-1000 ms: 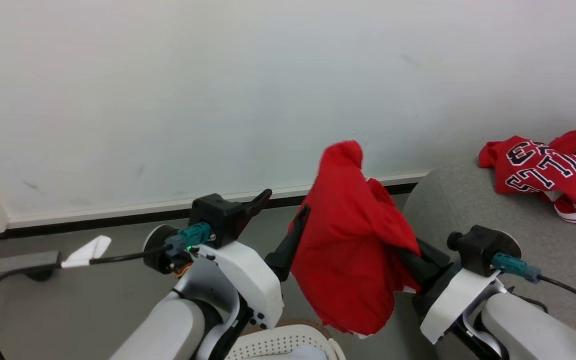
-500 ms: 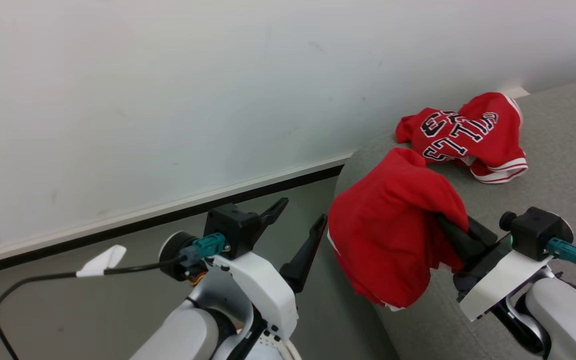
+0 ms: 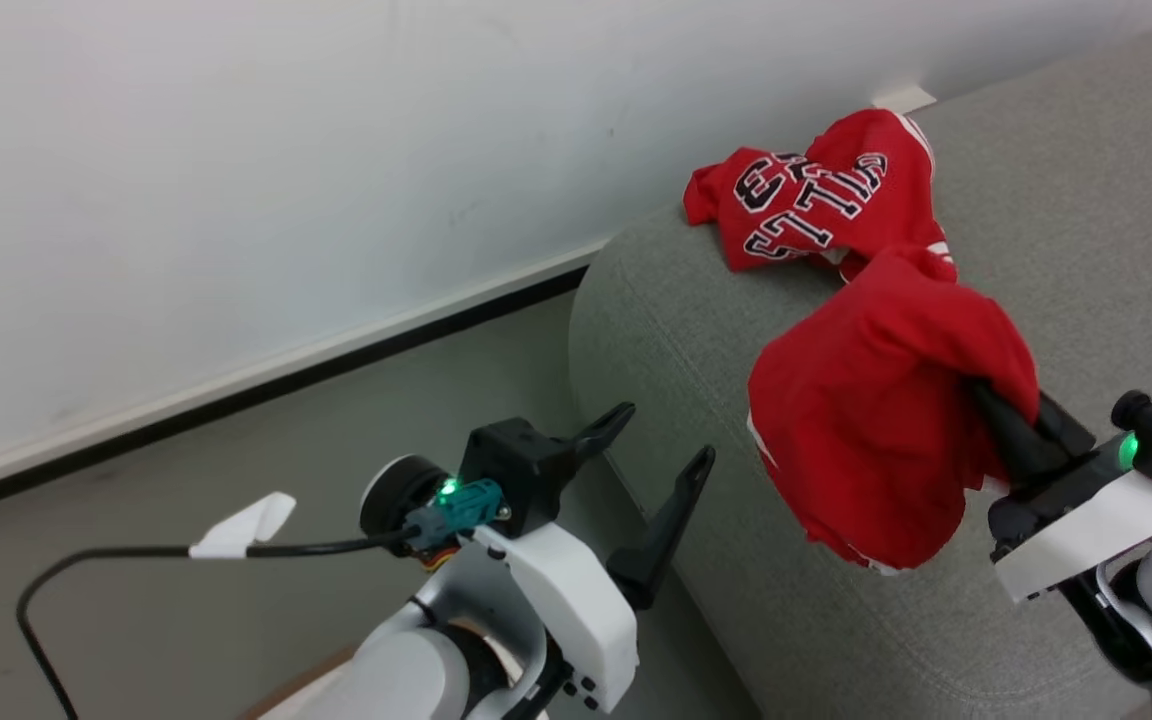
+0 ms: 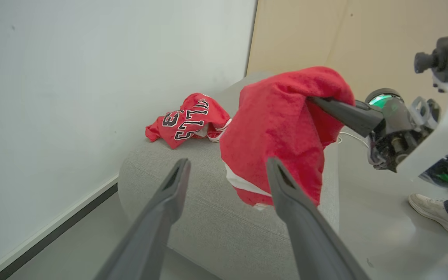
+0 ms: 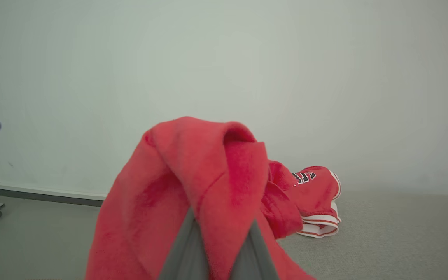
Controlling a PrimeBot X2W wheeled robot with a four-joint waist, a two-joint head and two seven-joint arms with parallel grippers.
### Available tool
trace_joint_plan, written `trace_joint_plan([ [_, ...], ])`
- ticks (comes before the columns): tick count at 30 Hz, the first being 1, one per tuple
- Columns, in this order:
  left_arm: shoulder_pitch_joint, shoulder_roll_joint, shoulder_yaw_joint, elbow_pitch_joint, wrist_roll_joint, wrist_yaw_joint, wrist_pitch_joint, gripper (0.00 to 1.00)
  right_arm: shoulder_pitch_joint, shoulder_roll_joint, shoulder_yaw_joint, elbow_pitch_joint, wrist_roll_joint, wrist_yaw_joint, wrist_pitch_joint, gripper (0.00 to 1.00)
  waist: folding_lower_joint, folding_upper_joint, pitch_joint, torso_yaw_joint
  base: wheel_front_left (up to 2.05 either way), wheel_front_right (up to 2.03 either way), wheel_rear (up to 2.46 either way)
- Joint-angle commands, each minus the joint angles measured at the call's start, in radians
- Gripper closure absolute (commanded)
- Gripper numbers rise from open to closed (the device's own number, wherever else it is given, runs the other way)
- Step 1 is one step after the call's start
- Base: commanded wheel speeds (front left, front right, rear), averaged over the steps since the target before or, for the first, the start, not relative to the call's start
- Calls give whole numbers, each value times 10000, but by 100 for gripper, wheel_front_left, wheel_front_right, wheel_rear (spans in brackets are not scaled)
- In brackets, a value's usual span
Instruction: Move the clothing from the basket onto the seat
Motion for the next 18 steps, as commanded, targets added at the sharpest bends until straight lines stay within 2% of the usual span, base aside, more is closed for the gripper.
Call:
trace_joint_plan([
  [1,-172,91,-3,-75,173,-36,61,0,20,61,-204,-40,-139,-26,-36,100,1,0,504,-43,0,0,0],
  [5,-598,231,-93,-367,276,-186,394,0,-292,393,-1126,-58,-359,-26,-36,100,1,0,1478,143,0,0,0],
  [10,-1436,476,-237,-807,558,-553,897,0,-1219,1021,-2893,340,-874,-26,-35,100,1,0,3123,669,0,0,0],
  [18,-2508,705,-243,-1084,826,-1070,1115,0,-4058,1931,-6204,2326,-1576,-26,92,100,1,0,4899,1578,0,0,0],
])
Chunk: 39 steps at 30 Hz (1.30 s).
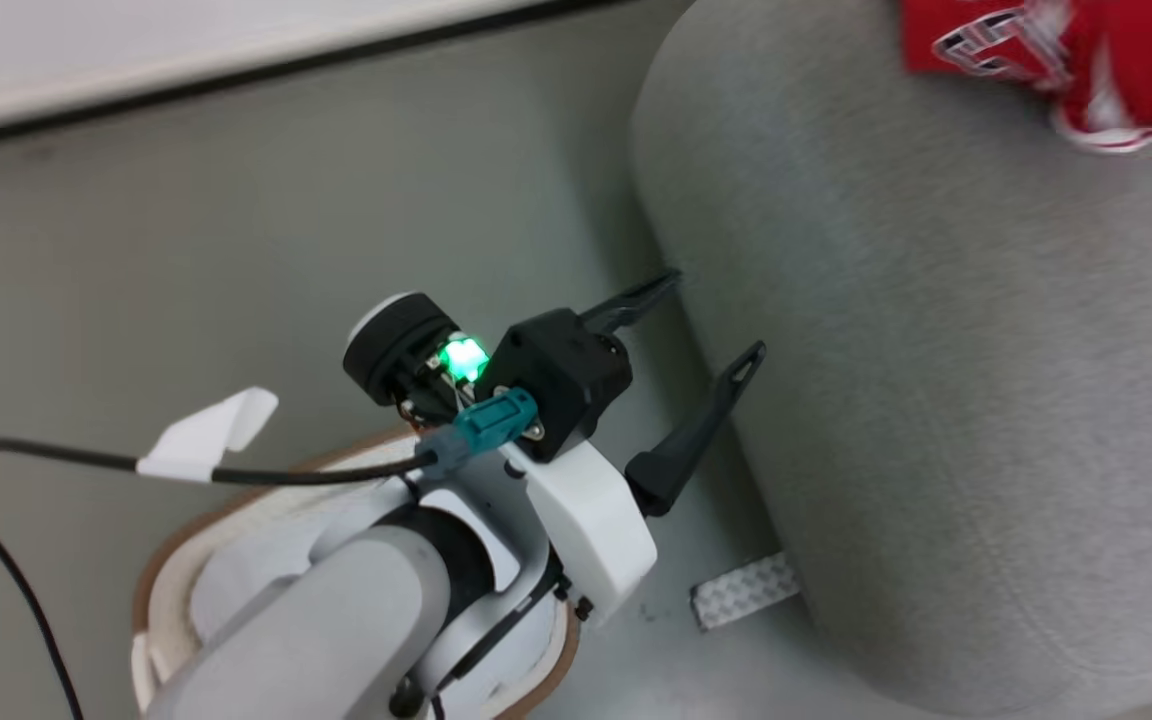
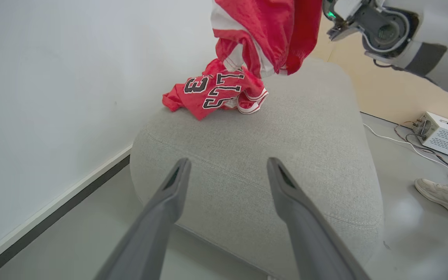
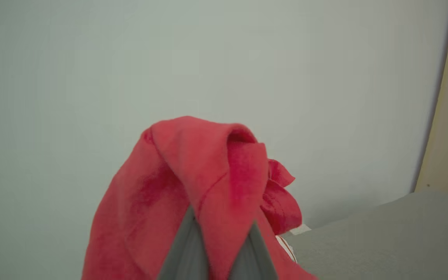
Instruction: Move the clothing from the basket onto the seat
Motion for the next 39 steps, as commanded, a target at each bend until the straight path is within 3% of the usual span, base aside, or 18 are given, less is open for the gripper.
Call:
trace_joint_plan([
  [1,-180,30,15,-91,162,-22,36,0,-492,1,-450,350,-148,-26,50,100,-2,0,1052,792,0,0,0],
  [8,-485,-23,-31,-440,222,-62,6,0,-2405,-147,-3469,2256,-1610,-25,-46,100,-2,0,2203,1434,0,0,0],
  [14,-461,8,11,-519,232,-6,-232,0,-2118,61,-6076,3427,-3855,-25,-102,99,-2,0,2581,1711,0,0,0],
  [17,-332,-11,63,-399,133,30,-425,0,-1789,521,-6956,3019,-4511,-25,-106,0,-2,0,2434,1790,0,0,0],
  [21,-107,61,227,-232,-41,111,-746,0,-1222,1207,-7014,1944,-5024,-25,-105,0,-2,0,2086,1777,0,0,0],
  [28,848,518,750,321,-335,342,-1599,0,960,2023,-5418,-489,-5318,-26,-109,0,-2,0,751,1603,0,0,0],
  [39,2892,568,1798,1633,-797,1453,-3557,0,4772,2312,-2935,-3630,-5094,-26,-91,0,-2,0,-2262,1997,0,0,0],
])
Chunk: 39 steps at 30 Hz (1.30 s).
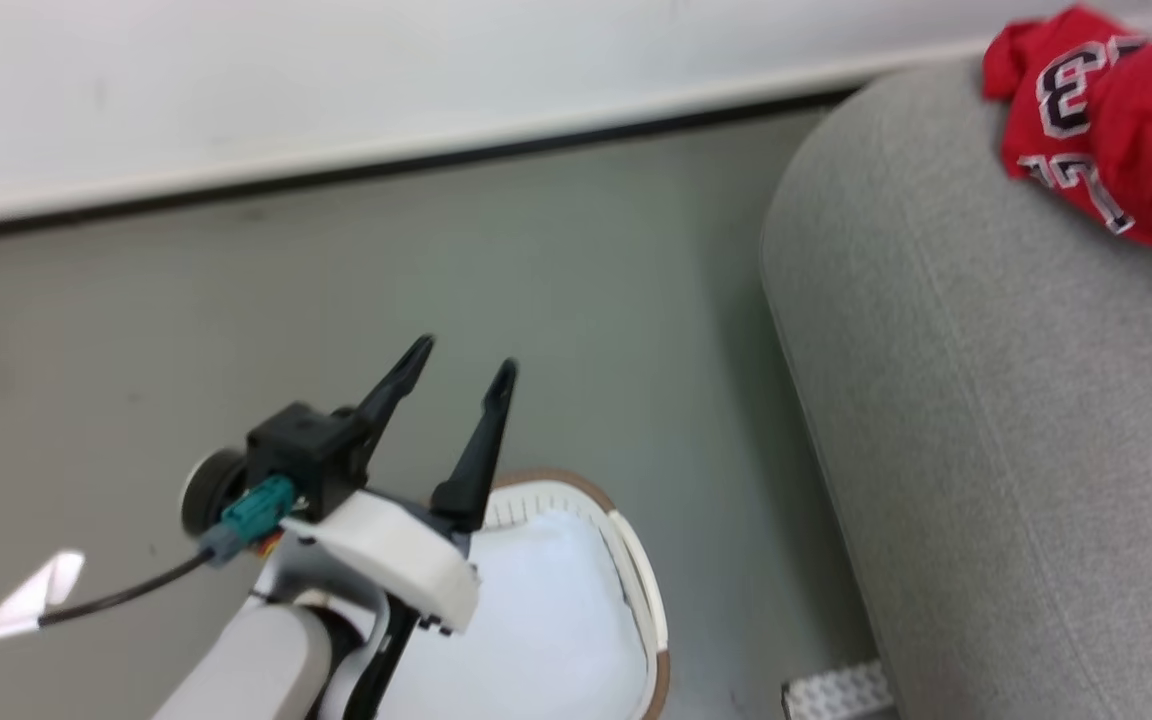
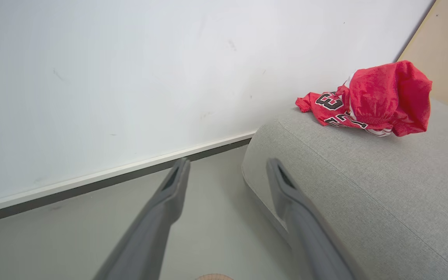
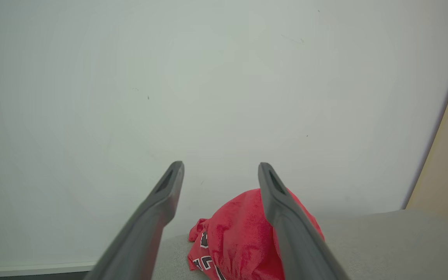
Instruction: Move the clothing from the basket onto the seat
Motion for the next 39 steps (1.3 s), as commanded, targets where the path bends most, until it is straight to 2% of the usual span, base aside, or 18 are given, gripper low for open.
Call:
trace_joint_plan([
  [1,444,63,139,189,-67,166,-293,0,609,3,320,-217,-62,-26,10,0,3,0,-1249,307,0,0,0],
  [5,1318,109,449,788,-170,553,-1004,0,1690,35,843,-494,-43,-26,10,0,3,0,-2152,670,0,0,0],
  [10,2608,167,878,1429,-473,971,-1849,0,2921,100,1276,-261,11,-26,9,0,3,0,-3120,1094,0,0,0],
  [15,3466,96,1287,1801,-796,1125,-2497,0,3795,180,1627,-147,-130,-25,9,0,3,0,-3489,1448,0,0,0],
  [19,3934,90,1559,2168,-829,1045,-2921,0,4526,330,1911,-90,-310,-26,9,0,3,0,-3661,1734,0,0,0],
  [24,4263,-88,2058,2493,-559,687,-3109,0,5128,417,2059,53,-346,-26,9,0,3,0,-3825,1912,0,0,0],
  [39,5063,-1307,4233,2796,1106,-1305,-3099,0,5616,416,2428,463,308,-26,7,0,3,0,-4009,1624,0,0,0],
])
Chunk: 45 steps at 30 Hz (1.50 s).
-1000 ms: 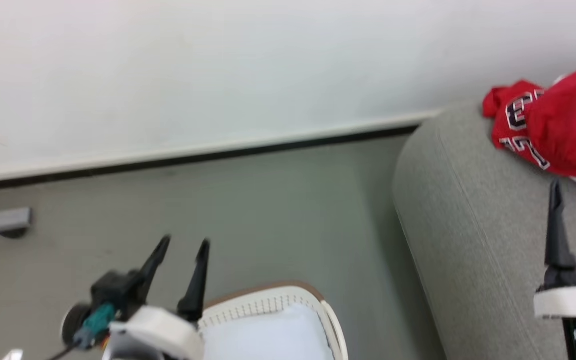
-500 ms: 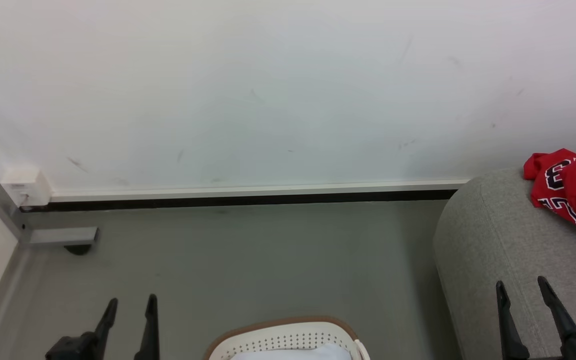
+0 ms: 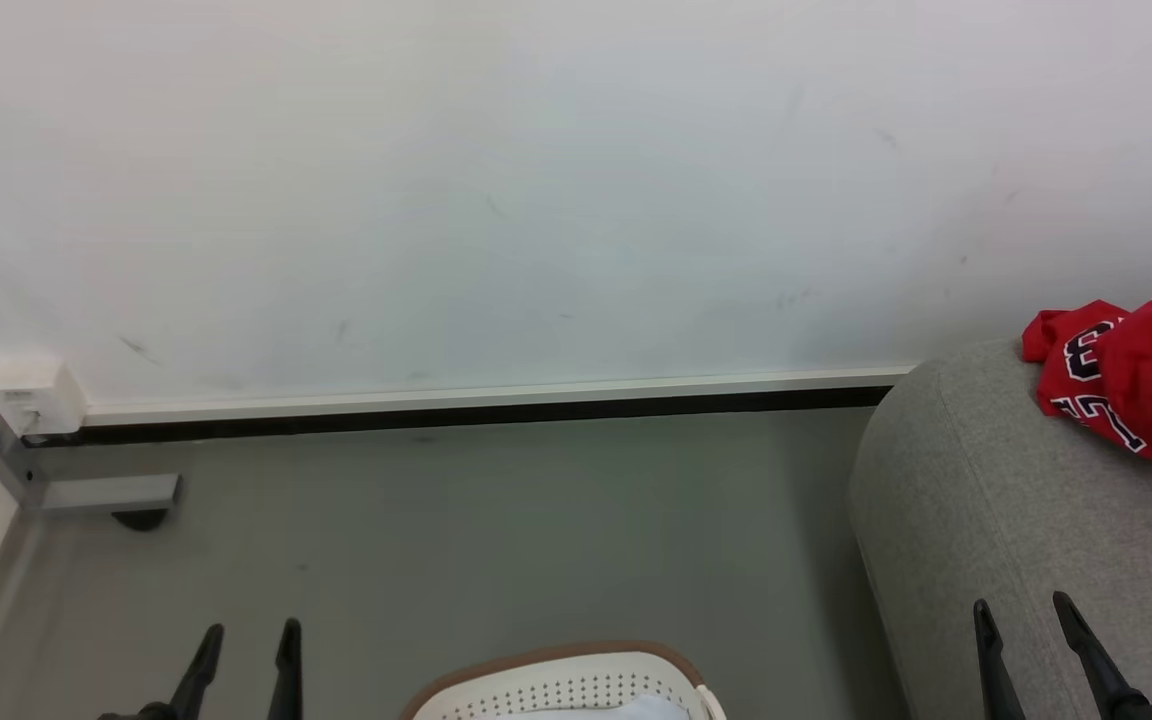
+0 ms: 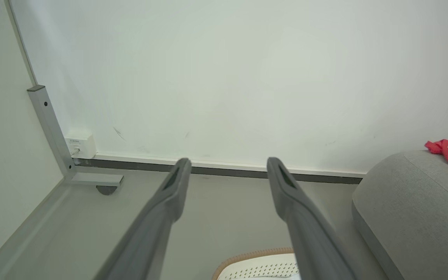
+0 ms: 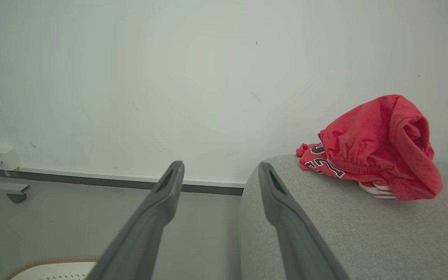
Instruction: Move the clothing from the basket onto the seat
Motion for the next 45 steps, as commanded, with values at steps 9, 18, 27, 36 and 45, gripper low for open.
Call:
trace_joint_plan([
  [9,-52,-556,737,222,775,-812,-3,0,-53,-10,54,45,34,-26,6,0,0,-1,102,-114,0,0,0],
  [18,-128,-918,1103,401,1194,-1155,-3,0,-178,-10,76,43,128,-26,6,0,0,-1,136,-112,0,0,0],
  [27,-128,-1067,1265,580,1338,-1350,0,100,-141,2,55,77,137,0,0,100,1,-1,146,-213,0,0,0],
  [36,-347,-1173,1425,914,72,-1372,450,100,-193,20,-46,296,1518,0,372,100,1,-1,173,-190,0,0,0],
  [45,-501,-1224,1460,832,-1567,-1404,816,100,-360,13,-128,264,3247,-1,787,100,1,-1,208,-148,0,0,0],
])
